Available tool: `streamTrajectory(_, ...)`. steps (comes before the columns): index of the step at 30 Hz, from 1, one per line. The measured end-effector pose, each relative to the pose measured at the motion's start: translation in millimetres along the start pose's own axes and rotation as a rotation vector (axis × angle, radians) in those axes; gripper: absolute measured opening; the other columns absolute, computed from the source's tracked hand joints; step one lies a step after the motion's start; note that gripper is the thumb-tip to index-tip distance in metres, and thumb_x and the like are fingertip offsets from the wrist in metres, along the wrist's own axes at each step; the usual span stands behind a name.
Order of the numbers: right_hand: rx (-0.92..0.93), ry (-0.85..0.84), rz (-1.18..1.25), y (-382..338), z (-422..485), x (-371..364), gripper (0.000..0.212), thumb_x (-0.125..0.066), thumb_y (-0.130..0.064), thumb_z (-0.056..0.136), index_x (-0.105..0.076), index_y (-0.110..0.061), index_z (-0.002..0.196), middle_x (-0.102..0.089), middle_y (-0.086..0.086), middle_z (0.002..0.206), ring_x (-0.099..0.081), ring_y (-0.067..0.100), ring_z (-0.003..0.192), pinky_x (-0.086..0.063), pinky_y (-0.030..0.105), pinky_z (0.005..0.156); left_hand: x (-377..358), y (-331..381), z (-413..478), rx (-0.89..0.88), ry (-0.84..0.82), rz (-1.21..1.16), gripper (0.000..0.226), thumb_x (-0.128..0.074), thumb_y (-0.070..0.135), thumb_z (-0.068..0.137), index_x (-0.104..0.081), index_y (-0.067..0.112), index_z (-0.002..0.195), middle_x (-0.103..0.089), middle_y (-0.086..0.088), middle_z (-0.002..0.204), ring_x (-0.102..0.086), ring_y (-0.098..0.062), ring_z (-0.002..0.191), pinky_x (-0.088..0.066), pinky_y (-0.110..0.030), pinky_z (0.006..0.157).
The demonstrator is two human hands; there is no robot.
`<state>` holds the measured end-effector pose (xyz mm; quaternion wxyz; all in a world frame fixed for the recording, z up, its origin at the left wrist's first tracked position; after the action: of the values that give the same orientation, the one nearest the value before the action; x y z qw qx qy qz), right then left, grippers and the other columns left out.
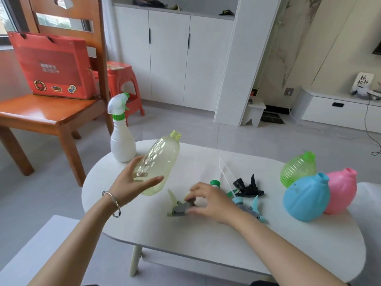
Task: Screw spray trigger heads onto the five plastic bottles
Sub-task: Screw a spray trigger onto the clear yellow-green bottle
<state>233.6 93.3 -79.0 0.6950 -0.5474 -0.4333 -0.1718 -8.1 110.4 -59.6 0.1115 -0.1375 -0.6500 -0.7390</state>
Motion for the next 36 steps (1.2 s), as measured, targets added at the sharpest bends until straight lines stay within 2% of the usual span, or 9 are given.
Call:
streamTrajectory(2, -0.071, 0.189, 0.214, 1, 3, 18, 0.005, -0.073, -0.036, 0.075, -0.071, -0.032, 0.073, -0.070, -0.009, 0.087, -0.059, 0.008, 0.076, -0.046, 0.026, 0.073, 1, 0, -1, -0.008, 0.020, -0.025, 0.061, -0.073, 0.064, 0.048, -0.047, 0.056, 0.103, -0.058, 0.021, 0.114, -0.063, -0.006, 0.098, -0.049, -0.019, 0.069)
streamTrajectory(4, -0.103, 0.265, 0.280, 4, 3, 29, 0.005, -0.072, -0.038, 0.075, -0.070, -0.036, 0.072, -0.072, -0.010, 0.087, -0.063, 0.011, 0.082, -0.048, 0.025, 0.073, 3, 1, -3, -0.011, 0.038, -0.045, 0.063, -0.073, 0.062, 0.048, -0.049, 0.051, 0.105, -0.060, 0.017, 0.115, -0.064, -0.009, 0.098, -0.048, -0.020, 0.069)
streamTrajectory(8, -0.110, 0.088, 0.104, 8, -4, 13, 0.013, -0.072, -0.043, 0.074, -0.069, -0.035, 0.084, -0.068, -0.013, 0.099, -0.060, 0.009, 0.093, -0.049, 0.030, 0.081, 2, 2, -5, -0.005, 0.045, -0.054, 0.066, -0.072, 0.062, 0.048, -0.049, 0.048, 0.108, -0.060, 0.014, 0.115, -0.064, -0.011, 0.099, -0.048, -0.020, 0.069)
streamTrajectory(12, -0.139, -0.008, 0.003, 7, -8, 0, 0.034, -0.072, -0.054, 0.069, -0.067, -0.034, 0.096, -0.062, -0.020, 0.104, -0.055, 0.001, 0.099, -0.046, 0.025, 0.085, 0, 2, -7, 0.002, 0.034, -0.047, 0.067, -0.072, 0.063, 0.048, -0.049, 0.047, 0.109, -0.060, 0.015, 0.113, -0.063, -0.009, 0.098, -0.048, -0.018, 0.067)
streamTrajectory(20, -0.232, 0.045, -0.371, -10, -5, -12, 0.059, -0.058, -0.080, 0.058, -0.050, -0.025, 0.079, -0.055, -0.010, 0.091, -0.050, 0.014, 0.085, -0.036, 0.030, 0.067, 1, -2, -7, 0.018, 0.038, -0.048, 0.077, -0.073, 0.061, 0.047, -0.048, 0.040, 0.117, -0.059, 0.011, 0.116, -0.063, -0.012, 0.100, -0.048, -0.018, 0.067)
streamTrajectory(25, -0.293, -0.011, -0.344, -14, -4, -22, 0.054, -0.066, -0.063, 0.066, -0.060, -0.019, 0.097, -0.065, -0.003, 0.101, -0.057, 0.020, 0.097, -0.033, 0.029, 0.067, 5, -5, -8, 0.027, 0.053, -0.050, 0.083, -0.072, 0.064, 0.045, -0.048, 0.038, 0.119, -0.058, 0.007, 0.119, -0.063, -0.014, 0.101, -0.048, -0.020, 0.069)
streamTrajectory(29, -0.297, -0.012, -0.309, -22, -5, -21, 0.038, -0.067, -0.044, 0.069, -0.064, -0.015, 0.092, -0.065, 0.001, 0.098, -0.059, 0.023, 0.091, -0.035, 0.027, 0.062, 8, -5, -8, 0.012, 0.070, -0.058, 0.080, -0.072, 0.063, 0.045, -0.048, 0.040, 0.118, -0.058, 0.009, 0.118, -0.063, -0.014, 0.101, -0.048, -0.020, 0.070)
streamTrajectory(32, -0.309, 0.099, -0.012, -31, -2, -3, 0.033, -0.071, -0.040, 0.071, -0.068, -0.016, 0.092, -0.066, -0.002, 0.093, -0.058, 0.017, 0.084, -0.041, 0.026, 0.069, 9, -5, -8, 0.008, 0.089, -0.066, 0.084, -0.073, 0.062, 0.045, -0.049, 0.037, 0.121, -0.058, 0.008, 0.120, -0.063, -0.013, 0.100, -0.048, -0.021, 0.070)
streamTrajectory(36, -0.220, 0.326, 0.740, -46, 4, 44, 0.009, -0.066, -0.020, 0.084, -0.070, -0.011, 0.084, -0.063, 0.003, 0.077, -0.056, 0.012, 0.067, -0.049, 0.023, 0.068, 7, -6, -8, 0.008, 0.074, -0.066, 0.080, -0.075, 0.058, 0.048, -0.048, 0.036, 0.120, -0.058, 0.007, 0.119, -0.063, -0.015, 0.102, -0.048, -0.020, 0.069)
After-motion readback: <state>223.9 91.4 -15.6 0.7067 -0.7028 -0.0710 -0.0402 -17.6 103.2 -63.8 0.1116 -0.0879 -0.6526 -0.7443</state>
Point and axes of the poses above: each hand's wrist, its own z-axis towards the middle knuckle, its own x-axis out of the back of the hand, y = z × x, the point moved 2 cm from there along z, towards the middle knuckle
